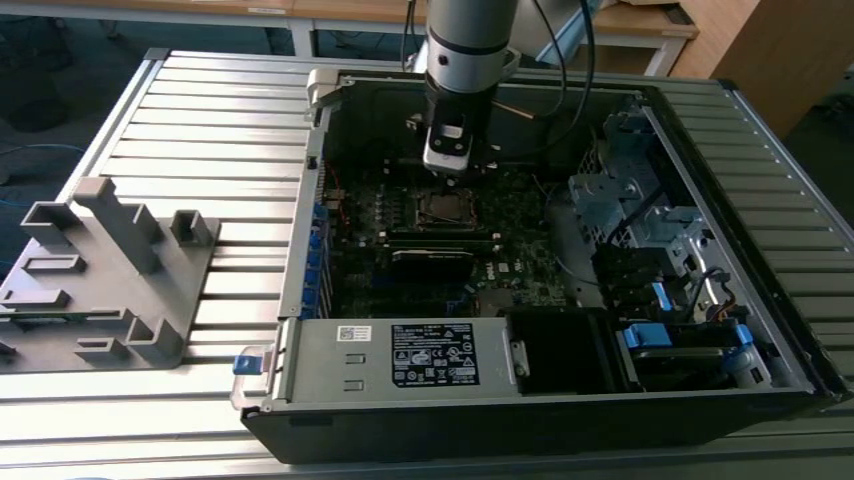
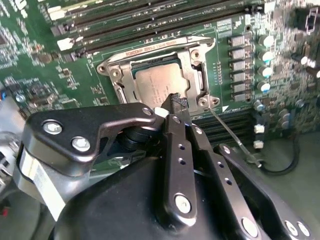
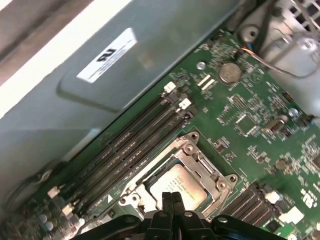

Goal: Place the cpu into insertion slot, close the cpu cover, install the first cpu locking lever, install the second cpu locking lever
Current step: 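Close the cpu cover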

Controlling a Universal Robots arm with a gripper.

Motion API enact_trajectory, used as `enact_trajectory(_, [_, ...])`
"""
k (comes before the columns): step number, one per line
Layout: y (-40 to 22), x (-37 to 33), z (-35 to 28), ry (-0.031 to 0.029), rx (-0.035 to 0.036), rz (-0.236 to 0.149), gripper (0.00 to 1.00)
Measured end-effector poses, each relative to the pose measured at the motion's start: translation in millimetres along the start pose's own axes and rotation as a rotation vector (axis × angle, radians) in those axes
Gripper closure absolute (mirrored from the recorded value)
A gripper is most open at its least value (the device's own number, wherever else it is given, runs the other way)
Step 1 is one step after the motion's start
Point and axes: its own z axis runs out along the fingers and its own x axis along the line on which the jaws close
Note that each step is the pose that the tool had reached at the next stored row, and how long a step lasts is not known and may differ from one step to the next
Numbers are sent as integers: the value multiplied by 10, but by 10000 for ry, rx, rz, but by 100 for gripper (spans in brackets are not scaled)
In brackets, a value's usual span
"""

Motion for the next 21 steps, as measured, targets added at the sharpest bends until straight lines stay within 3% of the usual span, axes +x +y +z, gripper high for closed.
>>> enact_trajectory(5, [0, 0, 4, 29, 23, -862, 89])
enact_trajectory(21, [0, 0, 5, 31, 24, -904, 89])
